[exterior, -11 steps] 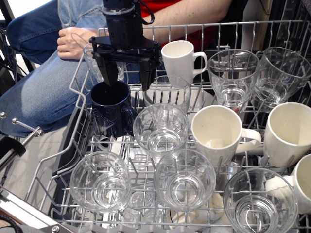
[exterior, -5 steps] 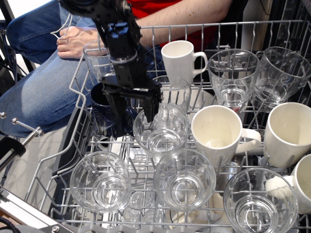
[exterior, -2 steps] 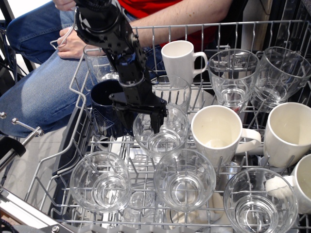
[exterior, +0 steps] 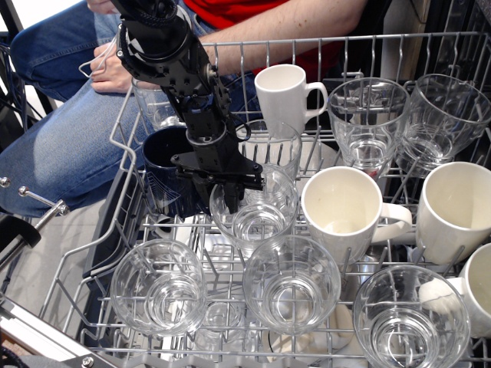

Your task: Pick up glass cup

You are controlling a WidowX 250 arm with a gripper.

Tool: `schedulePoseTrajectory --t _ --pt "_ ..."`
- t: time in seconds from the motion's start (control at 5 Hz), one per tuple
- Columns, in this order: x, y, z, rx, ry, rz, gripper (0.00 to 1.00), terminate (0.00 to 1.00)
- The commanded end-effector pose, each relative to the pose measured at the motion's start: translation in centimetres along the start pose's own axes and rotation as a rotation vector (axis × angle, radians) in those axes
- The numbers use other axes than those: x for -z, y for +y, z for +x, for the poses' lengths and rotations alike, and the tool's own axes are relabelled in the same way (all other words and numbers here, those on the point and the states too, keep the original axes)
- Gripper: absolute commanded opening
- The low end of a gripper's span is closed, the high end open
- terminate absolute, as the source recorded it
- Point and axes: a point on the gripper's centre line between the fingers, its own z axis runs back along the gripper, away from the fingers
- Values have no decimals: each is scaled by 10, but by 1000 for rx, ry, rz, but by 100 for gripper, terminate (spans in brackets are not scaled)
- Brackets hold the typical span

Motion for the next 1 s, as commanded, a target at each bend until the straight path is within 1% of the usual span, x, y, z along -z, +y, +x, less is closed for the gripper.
schedulePoseTrajectory --t 0.0,0.2,0.4,0.6,0.8 --pt "-21 -5 4 0 -3 -26 0 0" --pt "-42 -5 1 32 29 -5 0 0" --pt "-65 -5 4 36 71 -25 0 0" --pt "-96 -4 21 44 85 -50 0 0" --pt "-125 -3 19 82 112 -7 0 0"
